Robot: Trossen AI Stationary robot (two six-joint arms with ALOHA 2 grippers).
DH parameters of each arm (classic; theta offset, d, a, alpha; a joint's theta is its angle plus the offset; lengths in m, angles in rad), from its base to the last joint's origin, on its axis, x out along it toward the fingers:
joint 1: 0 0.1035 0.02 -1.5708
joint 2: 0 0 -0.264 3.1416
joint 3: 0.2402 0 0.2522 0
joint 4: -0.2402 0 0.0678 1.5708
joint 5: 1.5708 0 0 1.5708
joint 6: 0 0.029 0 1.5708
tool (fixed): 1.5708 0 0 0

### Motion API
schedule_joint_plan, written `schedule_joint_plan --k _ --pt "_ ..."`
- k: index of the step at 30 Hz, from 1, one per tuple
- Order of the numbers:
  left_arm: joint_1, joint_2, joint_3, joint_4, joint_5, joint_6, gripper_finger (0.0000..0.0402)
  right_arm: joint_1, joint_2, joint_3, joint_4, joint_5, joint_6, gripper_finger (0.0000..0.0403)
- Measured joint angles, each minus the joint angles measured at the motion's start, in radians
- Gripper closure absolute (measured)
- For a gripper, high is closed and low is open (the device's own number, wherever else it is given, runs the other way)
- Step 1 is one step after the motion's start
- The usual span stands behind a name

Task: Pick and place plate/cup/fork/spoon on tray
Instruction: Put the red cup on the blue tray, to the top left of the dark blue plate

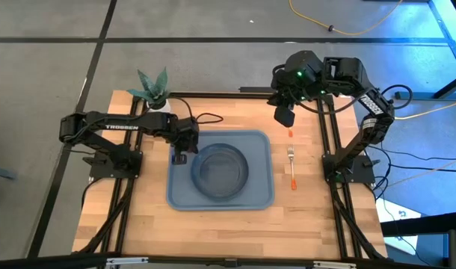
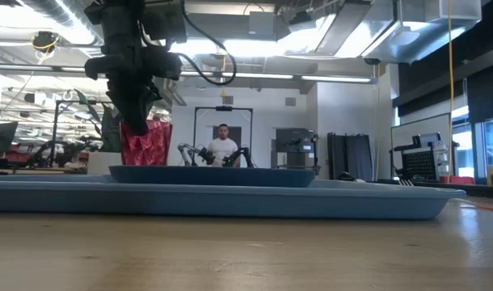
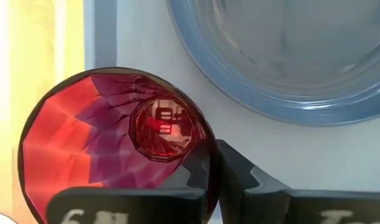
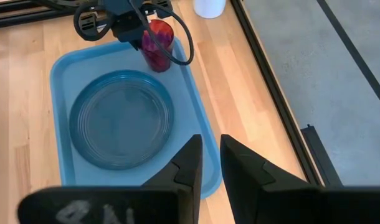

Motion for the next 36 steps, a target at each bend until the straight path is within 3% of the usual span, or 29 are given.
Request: schedule_joint_plan --k 8,24,36 --pt "-0.001 0.002 -0.002 -0.006 0.013 -0.01 0.0357 0.0 0.0 0.0 0.0 0.0 0.0 0.0341" --pt "0.0 0.002 0.054 -0.011 -0.002 0.012 0.0353 0.0 0.0 0.0 0.0 0.0 0.002 0.0341" --pt "0.0 0.0 0.145 -0.147 -0.054 -0.004 0.0354 0.0 0.0 0.0 0.0 0.0 0.003 0.0341"
